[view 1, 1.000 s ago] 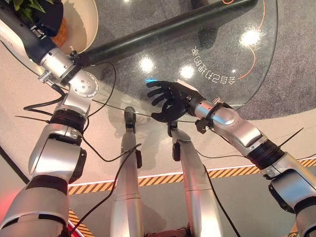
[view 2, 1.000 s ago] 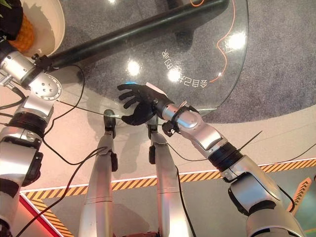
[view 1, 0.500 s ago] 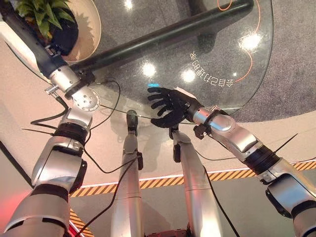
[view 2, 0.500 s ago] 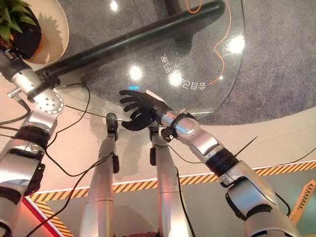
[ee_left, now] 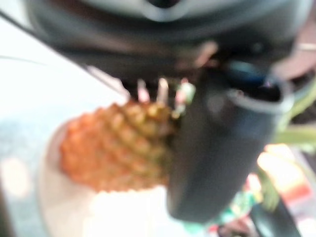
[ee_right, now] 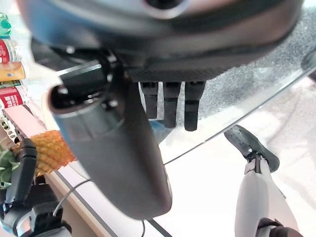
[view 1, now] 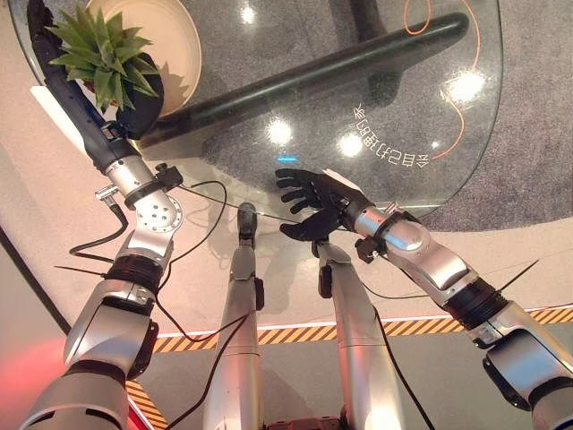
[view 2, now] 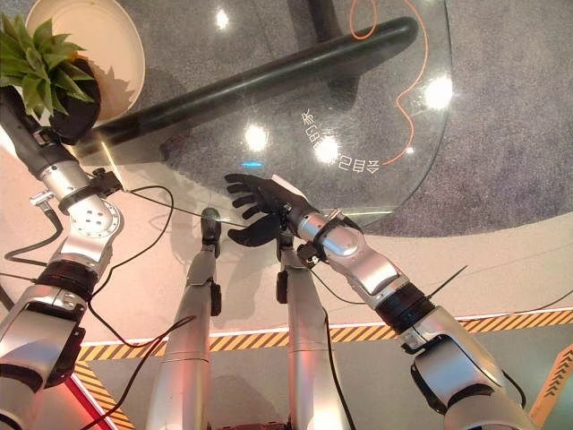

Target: Pick up the fruit to the plate

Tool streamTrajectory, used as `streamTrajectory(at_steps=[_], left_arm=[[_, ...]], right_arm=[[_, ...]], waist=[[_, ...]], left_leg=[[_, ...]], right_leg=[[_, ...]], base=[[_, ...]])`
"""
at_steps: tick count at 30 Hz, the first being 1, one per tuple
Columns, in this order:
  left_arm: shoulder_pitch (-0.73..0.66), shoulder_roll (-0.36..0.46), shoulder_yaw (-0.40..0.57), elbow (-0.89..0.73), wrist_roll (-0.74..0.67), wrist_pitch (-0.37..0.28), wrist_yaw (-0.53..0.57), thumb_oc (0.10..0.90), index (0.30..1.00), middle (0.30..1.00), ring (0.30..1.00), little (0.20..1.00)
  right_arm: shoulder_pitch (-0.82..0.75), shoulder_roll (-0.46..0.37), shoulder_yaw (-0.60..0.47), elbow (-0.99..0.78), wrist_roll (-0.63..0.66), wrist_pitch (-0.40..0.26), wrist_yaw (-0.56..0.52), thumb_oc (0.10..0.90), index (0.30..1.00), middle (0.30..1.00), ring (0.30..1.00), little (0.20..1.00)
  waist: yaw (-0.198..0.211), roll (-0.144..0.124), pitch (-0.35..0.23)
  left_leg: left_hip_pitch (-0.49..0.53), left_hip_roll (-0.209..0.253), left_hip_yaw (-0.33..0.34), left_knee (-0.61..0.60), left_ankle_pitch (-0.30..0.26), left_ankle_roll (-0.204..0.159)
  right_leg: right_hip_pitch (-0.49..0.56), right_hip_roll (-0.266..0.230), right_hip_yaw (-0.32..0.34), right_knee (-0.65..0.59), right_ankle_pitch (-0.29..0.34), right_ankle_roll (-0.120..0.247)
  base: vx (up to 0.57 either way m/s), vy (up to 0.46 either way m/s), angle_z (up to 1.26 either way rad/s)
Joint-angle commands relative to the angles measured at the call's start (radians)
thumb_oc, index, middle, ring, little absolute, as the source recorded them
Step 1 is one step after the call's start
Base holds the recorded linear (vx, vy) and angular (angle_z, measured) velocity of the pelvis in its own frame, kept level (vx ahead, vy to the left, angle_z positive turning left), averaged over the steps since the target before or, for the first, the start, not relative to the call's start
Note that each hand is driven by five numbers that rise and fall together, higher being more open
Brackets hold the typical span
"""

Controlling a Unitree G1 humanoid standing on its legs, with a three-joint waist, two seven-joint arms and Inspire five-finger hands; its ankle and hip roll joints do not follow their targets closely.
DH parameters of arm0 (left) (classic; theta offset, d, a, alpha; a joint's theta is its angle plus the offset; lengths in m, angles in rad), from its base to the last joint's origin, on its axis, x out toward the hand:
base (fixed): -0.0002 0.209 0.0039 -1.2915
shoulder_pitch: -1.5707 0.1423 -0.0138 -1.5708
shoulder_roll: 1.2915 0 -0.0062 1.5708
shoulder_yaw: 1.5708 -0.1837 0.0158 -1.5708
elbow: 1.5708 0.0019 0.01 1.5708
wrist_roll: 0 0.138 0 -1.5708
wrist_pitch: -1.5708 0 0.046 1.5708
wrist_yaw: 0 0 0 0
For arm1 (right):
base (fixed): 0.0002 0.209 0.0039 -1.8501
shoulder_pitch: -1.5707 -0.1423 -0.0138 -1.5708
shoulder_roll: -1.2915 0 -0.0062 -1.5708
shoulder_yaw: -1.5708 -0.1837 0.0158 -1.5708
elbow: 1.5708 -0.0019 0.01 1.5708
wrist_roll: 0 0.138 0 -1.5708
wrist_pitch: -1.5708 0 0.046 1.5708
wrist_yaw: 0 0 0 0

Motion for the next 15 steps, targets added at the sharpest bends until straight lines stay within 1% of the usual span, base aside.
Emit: streamTrajectory(at_steps=[1,4,8,10,14,15], left_arm=[[0.046,-0.017,0.092,-0.033,-0.054,-0.062,-0.045,0.800,0.900,0.900,0.900,0.900],[0.109,-0.042,0.102,-0.075,-0.088,-0.057,-0.102,0.800,0.900,0.900,0.900,0.900],[0.161,-0.062,0.114,-0.123,-0.104,-0.051,-0.123,0.800,0.900,0.900,0.900,0.900],[0.181,-0.069,0.123,-0.141,-0.138,-0.046,-0.144,0.800,0.900,0.900,0.900,0.900],[0.199,-0.074,0.130,-0.156,-0.163,-0.040,-0.166,0.800,0.900,0.900,0.900,0.900],[0.212,-0.078,0.135,-0.170,-0.188,-0.027,-0.183,0.800,0.900,0.900,0.900,0.900]], right_arm=[[0.115,-0.019,0.016,-0.089,-0.029,-0.007,0.005,0.800,0.900,0.900,0.900,0.900],[0.144,-0.027,-0.002,-0.108,-0.045,-0.011,0.012,0.800,0.900,0.900,0.900,0.900],[0.169,-0.034,-0.018,-0.129,-0.055,-0.008,0.014,0.800,0.900,0.900,0.900,0.900],[0.180,-0.037,-0.024,-0.132,-0.058,-0.012,0.015,0.800,0.900,0.900,0.900,0.900],[0.194,-0.039,-0.034,-0.140,-0.064,-0.017,0.020,0.800,0.900,0.900,0.900,0.900],[0.203,-0.040,-0.038,-0.149,-0.069,-0.015,0.019,0.800,0.900,0.900,0.900,0.900]], waist=[[-0.011,0.029,-0.018],[-0.006,0.032,-0.018],[-0.002,0.033,-0.018],[0.000,0.035,-0.018],[0.000,0.036,-0.018],[0.001,0.038,-0.018]], left_leg=[[0.034,-0.110,0.091,0.121,-0.141,0.056],[0.045,-0.111,0.087,0.111,-0.138,0.056],[0.056,-0.111,0.084,0.099,-0.133,0.057],[0.059,-0.110,0.083,0.096,-0.132,0.057],[0.060,-0.110,0.082,0.096,-0.131,0.057],[0.062,-0.111,0.082,0.095,-0.130,0.058]], right_leg=[[0.066,0.052,0.015,-0.214,0.144,0.045],[0.080,0.052,0.014,-0.222,0.140,0.043],[0.094,0.053,0.009,-0.230,0.136,0.042],[0.097,0.052,0.007,-0.232,0.135,0.041],[0.100,0.053,0.005,-0.231,0.132,0.040],[0.102,0.054,0.005,-0.231,0.131,0.039]], base=[[0.00,0.000,0.00],[0.00,0.000,0.00],[0.00,0.000,0.00],[0.00,-0.019,-0.06],[0.00,-0.010,-0.03],[0.00,0.000,0.00]])
